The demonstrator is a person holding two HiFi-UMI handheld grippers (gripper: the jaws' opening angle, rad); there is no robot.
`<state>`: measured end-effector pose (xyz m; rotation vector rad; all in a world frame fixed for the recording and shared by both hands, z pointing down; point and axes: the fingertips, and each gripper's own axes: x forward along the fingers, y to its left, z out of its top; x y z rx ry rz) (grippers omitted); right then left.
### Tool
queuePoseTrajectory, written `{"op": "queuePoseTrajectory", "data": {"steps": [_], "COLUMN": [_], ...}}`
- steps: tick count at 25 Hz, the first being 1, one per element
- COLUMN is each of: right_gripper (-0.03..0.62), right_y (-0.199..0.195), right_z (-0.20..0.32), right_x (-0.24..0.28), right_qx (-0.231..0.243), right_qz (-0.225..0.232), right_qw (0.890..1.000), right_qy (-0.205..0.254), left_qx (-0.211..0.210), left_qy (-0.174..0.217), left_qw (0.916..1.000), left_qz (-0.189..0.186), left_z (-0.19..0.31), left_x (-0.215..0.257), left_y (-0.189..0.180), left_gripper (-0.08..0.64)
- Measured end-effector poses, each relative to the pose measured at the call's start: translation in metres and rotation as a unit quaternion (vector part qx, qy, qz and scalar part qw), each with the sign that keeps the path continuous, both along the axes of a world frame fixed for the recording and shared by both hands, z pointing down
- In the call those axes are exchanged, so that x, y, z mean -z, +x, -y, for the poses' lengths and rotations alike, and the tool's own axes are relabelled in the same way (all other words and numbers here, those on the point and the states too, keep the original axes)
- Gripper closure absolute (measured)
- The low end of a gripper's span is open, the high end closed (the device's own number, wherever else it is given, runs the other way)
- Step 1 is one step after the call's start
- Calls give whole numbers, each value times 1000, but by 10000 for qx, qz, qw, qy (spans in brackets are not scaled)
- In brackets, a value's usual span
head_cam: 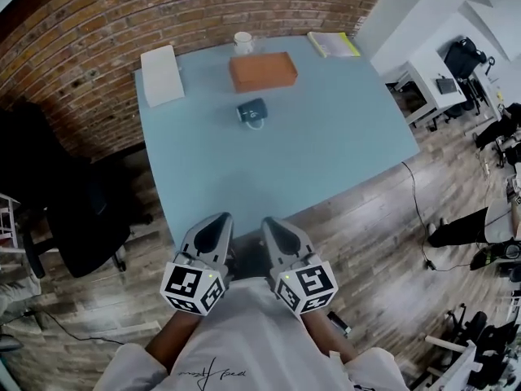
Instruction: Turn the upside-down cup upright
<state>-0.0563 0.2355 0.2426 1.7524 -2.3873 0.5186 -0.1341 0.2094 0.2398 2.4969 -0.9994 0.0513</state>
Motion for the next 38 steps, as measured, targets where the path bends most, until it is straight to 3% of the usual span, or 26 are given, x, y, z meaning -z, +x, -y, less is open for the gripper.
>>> {"op": "queuePoseTrajectory", "data": {"steps": [9,21,38], "right_gripper": [570,569,569], "right_y": [35,47,98], "right_z": [9,61,142], "right_x": [8,-1,-2], "right_qx": [-129,117,548], "right_qz": [100,142,121], "right_qw": [9996,9998,9984], "right_qy": [214,35,-72], "left_qx": [78,161,433], "left_qy": [-52,-205,-308], "left_qw": [9999,9995,9984], "left_qz": [52,156,202], "left_z": [10,56,132], "left_x": [-4,-12,-13], "left_y": [13,31,80], "left_gripper": [551,551,551]}}
